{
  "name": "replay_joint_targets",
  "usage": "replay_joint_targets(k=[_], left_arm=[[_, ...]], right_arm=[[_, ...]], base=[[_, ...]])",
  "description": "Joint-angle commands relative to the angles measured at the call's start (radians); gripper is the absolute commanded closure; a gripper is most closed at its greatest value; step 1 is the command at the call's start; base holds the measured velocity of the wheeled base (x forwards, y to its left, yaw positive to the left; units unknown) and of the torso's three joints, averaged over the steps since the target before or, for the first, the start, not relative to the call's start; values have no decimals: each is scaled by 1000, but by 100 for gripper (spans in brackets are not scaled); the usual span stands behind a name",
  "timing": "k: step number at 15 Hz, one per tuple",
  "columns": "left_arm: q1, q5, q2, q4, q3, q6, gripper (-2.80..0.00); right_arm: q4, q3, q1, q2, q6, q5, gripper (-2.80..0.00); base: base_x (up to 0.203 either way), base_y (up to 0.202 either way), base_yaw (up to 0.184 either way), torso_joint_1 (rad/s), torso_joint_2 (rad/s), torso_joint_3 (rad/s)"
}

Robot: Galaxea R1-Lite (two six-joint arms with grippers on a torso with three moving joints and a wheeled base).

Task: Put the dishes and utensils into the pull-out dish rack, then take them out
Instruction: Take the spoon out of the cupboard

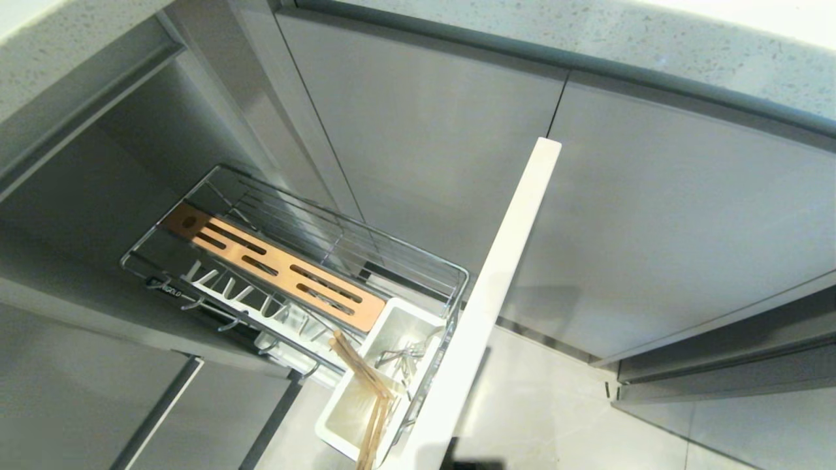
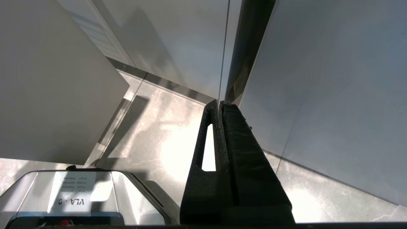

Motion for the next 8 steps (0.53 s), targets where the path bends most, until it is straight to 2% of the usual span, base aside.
replay_joint_targets(k=[1, 8], left_arm=[[2, -3, 5, 6, 3, -4, 0], [6, -3, 2, 4, 10, -22, 0]], right_arm=[[0, 2, 1, 1, 0, 0, 0], [0, 2, 1, 1, 0, 0, 0]], base=[[0, 0, 0, 0, 0, 0], [0, 0, 0, 0, 0, 0]])
